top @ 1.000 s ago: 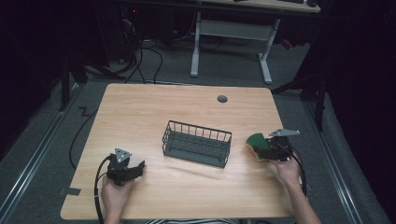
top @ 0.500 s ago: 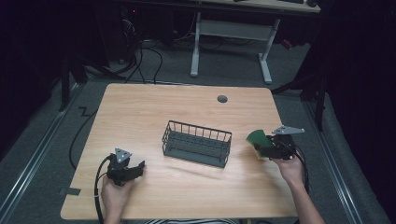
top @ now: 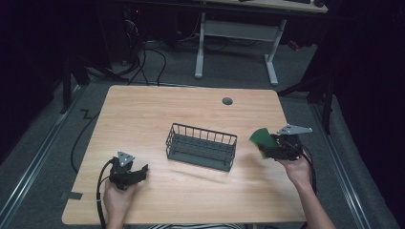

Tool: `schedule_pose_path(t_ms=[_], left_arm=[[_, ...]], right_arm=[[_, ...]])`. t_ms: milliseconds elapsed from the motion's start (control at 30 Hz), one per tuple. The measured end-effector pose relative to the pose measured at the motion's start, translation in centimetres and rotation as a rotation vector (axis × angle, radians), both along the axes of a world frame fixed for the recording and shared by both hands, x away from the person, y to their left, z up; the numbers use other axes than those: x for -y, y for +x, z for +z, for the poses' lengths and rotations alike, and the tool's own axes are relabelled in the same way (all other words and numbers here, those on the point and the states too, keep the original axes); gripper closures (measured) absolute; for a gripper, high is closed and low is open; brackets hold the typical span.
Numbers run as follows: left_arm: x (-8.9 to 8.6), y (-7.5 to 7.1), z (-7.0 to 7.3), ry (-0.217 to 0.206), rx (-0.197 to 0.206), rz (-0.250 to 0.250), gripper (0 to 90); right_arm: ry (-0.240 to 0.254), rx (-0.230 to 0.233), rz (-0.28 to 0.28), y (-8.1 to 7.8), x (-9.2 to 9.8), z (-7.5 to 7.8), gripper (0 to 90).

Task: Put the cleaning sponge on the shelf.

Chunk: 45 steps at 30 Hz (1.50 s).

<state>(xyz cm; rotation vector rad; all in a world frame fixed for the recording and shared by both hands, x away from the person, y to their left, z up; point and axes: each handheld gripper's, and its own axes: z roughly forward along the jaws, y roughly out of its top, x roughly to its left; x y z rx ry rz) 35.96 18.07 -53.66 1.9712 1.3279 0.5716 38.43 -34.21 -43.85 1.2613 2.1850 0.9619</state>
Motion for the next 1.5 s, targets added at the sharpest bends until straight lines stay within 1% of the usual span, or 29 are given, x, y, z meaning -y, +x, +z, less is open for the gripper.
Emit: schedule_pose_path(t_ms=[267, 400, 433, 533, 567, 633, 700, 800, 833, 900, 1033, 1100, 1200, 1300, 1433, 1500], left_arm=[[0.0, 0.0, 0.0, 0.0, 0.0, 0.0, 28.1], [0.0, 0.0, 0.0, 0.0, 0.0, 0.0, 28.1], [0.0, 0.0, 0.0, 0.0, 0.0, 0.0, 28.1], [0.0, 0.0, 0.0, 0.0, 0.0, 0.0, 28.1], [0.0, 0.0, 0.0, 0.0, 0.0, 0.0, 28.1], [0.0, 0.0, 0.0, 0.0, 0.0, 0.0, 28.1], [0.0, 0.0, 0.0, 0.0, 0.0, 0.0, 28.1], [0.0, 0.0, 0.0, 0.0, 0.0, 0.0, 28.1], [0.0, 0.0, 0.0, 0.0, 0.0, 0.0, 28.1], [0.0, 0.0, 0.0, 0.0, 0.0, 0.0, 28.1], [0.0, 0.0, 0.0, 0.0, 0.0, 0.0, 28.1], [0.0, 0.0, 0.0, 0.0, 0.0, 0.0, 28.1], [0.0, 0.0, 0.0, 0.0, 0.0, 0.0, 28.1], [0.0, 0.0, 0.0, 0.0, 0.0, 0.0, 28.1], [0.0, 0.0, 0.0, 0.0, 0.0, 0.0, 28.1], [0.0, 0.0, 0.0, 0.0, 0.0, 0.0, 28.1]], right_arm=[[-0.005, 0.001, 0.033, 0.0, -0.7, 1.4, 31.2], [-0.012, 0.004, 0.069, 0.1, -1.3, 2.3, 31.2], [-0.01, -0.002, 0.072, 0.1, -1.4, 2.4, 31.2], [-0.023, -0.002, 0.097, 0.2, -1.9, 3.1, 31.2], [-0.019, -0.002, 0.102, 0.2, -2.1, 3.2, 31.2], [-0.023, 0.004, 0.126, 0.3, -2.5, 3.7, 31.2], [-0.03, 0.008, 0.138, 0.3, -2.8, 4.0, 31.3], [-0.044, 0.013, 0.167, 0.5, -3.8, 4.8, 31.2], [-0.052, 0.02, 0.184, 0.6, -4.3, 5.2, 31.3], [-0.055, 0.019, 0.19, 0.7, -4.5, 5.4, 31.3], [-0.069, 0.03, 0.23, 1.1, -5.9, 6.1, 31.2], [-0.077, 0.027, 0.246, 1.2, -6.6, 6.4, 31.2], [-0.097, 0.035, 0.275, 1.7, -7.7, 6.6, 31.2], [-0.109, 0.029, 0.3, 2.1, -8.8, 6.7, 31.2], [-0.128, 0.027, 0.336, 2.7, -10.4, 6.5, 31.1], [-0.13, 0.02, 0.348, 3.1, -11.0, 6.3, 31.1]])
